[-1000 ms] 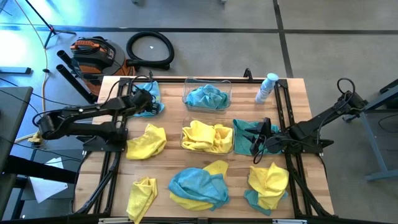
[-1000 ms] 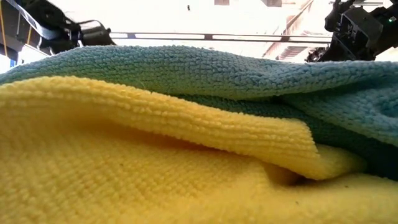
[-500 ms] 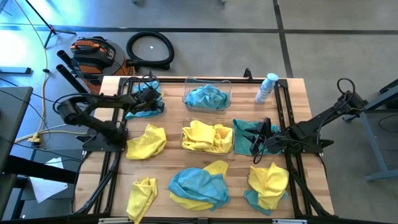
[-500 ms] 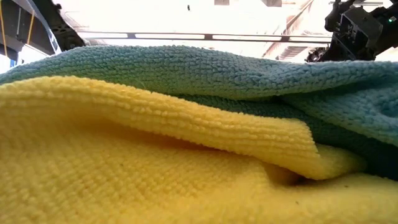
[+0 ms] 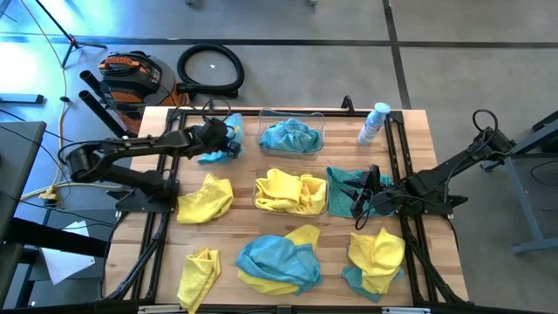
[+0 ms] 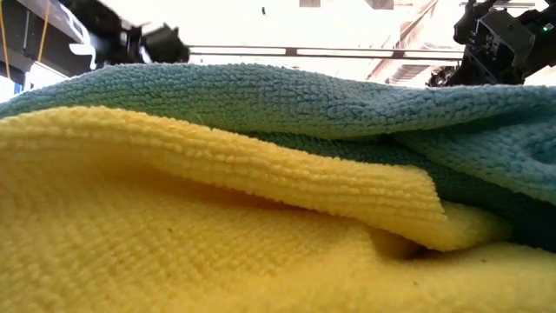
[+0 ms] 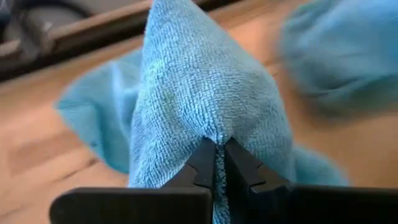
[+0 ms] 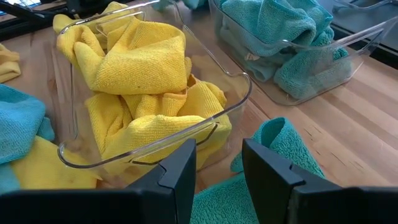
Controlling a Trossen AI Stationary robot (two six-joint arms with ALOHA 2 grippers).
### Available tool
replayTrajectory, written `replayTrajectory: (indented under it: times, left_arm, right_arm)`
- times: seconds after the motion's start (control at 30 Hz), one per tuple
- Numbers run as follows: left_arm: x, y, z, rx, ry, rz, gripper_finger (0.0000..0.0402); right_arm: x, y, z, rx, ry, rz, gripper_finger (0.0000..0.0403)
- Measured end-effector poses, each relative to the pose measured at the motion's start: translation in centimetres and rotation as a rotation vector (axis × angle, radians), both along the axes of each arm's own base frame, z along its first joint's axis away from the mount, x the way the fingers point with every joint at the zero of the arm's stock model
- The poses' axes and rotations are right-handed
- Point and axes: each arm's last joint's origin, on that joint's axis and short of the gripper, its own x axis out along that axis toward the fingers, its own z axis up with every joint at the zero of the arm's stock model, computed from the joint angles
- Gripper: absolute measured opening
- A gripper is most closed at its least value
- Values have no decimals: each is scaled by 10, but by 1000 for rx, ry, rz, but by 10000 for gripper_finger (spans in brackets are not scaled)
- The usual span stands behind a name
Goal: Sort microfiber towel by color & place in baskets
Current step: Put the blue towel into the top transparent bin
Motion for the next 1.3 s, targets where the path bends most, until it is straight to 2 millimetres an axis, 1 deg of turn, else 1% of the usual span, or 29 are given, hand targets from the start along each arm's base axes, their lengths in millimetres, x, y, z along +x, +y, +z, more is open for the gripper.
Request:
replayTrajectory:
  times: [0.13, 0.2, 0.33, 0.5, 0.57, 0.67, 0.73, 0.8, 1.03, 1.13, 1.23, 1.3]
  left_arm:
    - [17, -11, 44, 94, -61, -68, 1]
    - [25, -15, 62, 130, -68, -113, 1]
    - [43, -21, 100, 173, -142, -185, 1]
    - [69, -25, 134, 197, -175, -286, 0]
    - [82, -26, 144, 221, -173, -321, 0]
    - [102, -24, 154, 249, -162, -357, 0]
    - [115, -19, 155, 256, -152, -362, 0]
    - [128, -14, 152, 258, -131, -371, 0]
    - [175, 1, 127, 211, -78, -468, 0]
    - [193, 7, 117, 183, -90, -561, 0]
    - [206, 17, 108, 155, -109, -593, 0]
    - [210, 28, 102, 149, -100, -577, 0]
  right_arm:
    - [0, 0, 0, -5, 2, 3, 126]
    - [0, 0, 0, -6, 3, 4, 126]
    - [0, 0, 0, -7, 3, 4, 126]
    - [0, 0, 0, -19, 9, 12, 126]
    - [0, 0, 0, -21, 10, 13, 126]
    - [0, 0, 0, -21, 10, 13, 126]
    - [0, 0, 0, -21, 10, 13, 126]
    - [0, 0, 0, -21, 10, 13, 126]
    - [0, 0, 0, -21, 10, 13, 126]
    - [0, 0, 0, -24, 11, 15, 126]
    - [0, 0, 0, -24, 11, 15, 126]
    - [0, 0, 0, -24, 11, 15, 126]
